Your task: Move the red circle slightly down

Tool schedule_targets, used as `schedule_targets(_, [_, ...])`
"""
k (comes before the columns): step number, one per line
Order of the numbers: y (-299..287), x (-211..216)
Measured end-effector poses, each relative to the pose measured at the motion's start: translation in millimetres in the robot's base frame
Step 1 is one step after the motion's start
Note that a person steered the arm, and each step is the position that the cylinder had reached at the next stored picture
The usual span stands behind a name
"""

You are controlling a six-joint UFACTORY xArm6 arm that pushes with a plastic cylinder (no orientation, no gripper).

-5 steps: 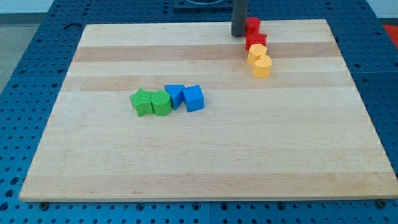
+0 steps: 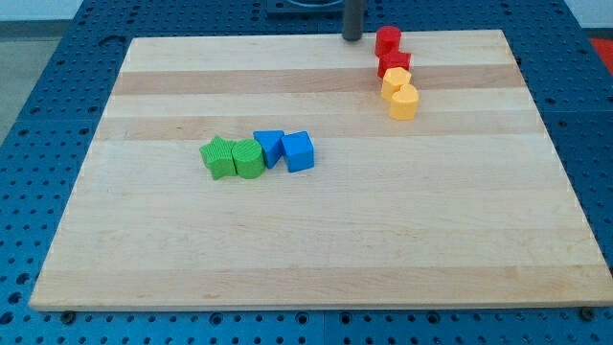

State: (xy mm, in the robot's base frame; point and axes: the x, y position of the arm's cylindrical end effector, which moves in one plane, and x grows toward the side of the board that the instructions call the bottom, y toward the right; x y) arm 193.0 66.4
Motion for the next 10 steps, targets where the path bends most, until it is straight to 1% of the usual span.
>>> schedule_targets(2, [10, 10])
schedule_targets(3, [10, 25])
schedule_targets(5, [11, -1])
schedule_targets(7, [28, 2])
schedule_targets(10, [28, 30])
